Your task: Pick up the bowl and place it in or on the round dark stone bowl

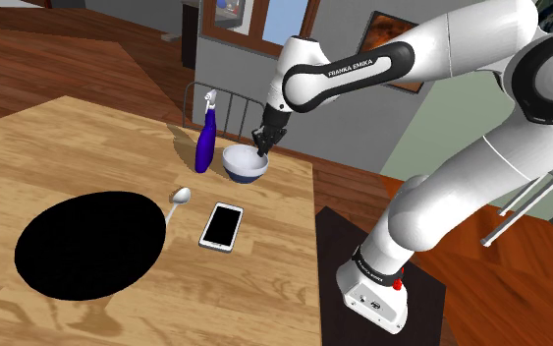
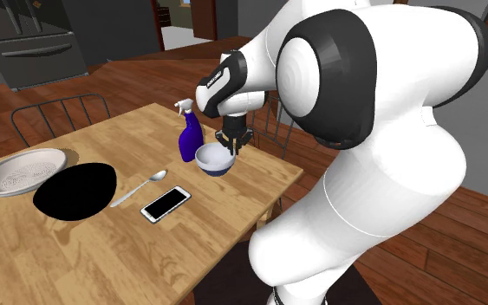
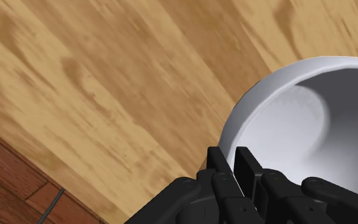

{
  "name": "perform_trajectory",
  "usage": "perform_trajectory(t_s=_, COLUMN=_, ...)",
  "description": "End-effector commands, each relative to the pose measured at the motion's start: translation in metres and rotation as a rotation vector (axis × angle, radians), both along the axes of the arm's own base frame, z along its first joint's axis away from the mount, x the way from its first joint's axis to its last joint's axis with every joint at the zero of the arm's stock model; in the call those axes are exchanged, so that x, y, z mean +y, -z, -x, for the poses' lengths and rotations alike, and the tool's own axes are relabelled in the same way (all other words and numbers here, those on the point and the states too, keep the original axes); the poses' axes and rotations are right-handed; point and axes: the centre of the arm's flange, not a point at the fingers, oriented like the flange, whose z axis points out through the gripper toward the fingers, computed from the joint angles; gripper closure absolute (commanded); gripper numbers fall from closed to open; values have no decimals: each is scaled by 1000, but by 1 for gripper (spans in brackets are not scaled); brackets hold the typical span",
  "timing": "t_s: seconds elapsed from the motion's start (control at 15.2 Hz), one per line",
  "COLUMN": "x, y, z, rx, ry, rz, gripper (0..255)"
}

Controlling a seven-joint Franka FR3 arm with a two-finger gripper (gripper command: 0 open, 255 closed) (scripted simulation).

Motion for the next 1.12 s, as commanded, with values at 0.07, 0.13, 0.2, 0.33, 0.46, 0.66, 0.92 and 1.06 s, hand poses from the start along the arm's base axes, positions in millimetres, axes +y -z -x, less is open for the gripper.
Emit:
perform_trajectory(t_s=0.07, x=0, y=0, z=0, rx=0, ry=0, rz=0, gripper=255)
perform_trajectory(t_s=0.13, x=0, y=0, z=0, rx=0, ry=0, rz=0, gripper=255)
perform_trajectory(t_s=0.2, x=0, y=0, z=0, rx=0, ry=0, rz=0, gripper=255)
perform_trajectory(t_s=0.33, x=0, y=-5, z=0, rx=0, ry=0, rz=0, gripper=255)
perform_trajectory(t_s=0.46, x=0, y=-16, z=0, rx=0, ry=0, rz=0, gripper=255)
perform_trajectory(t_s=0.66, x=0, y=-32, z=0, rx=0, ry=0, rz=0, gripper=255)
perform_trajectory(t_s=0.92, x=0, y=-53, z=0, rx=0, ry=0, rz=0, gripper=255)
perform_trajectory(t_s=1.06, x=0, y=-63, z=0, rx=0, ry=0, rz=0, gripper=255)
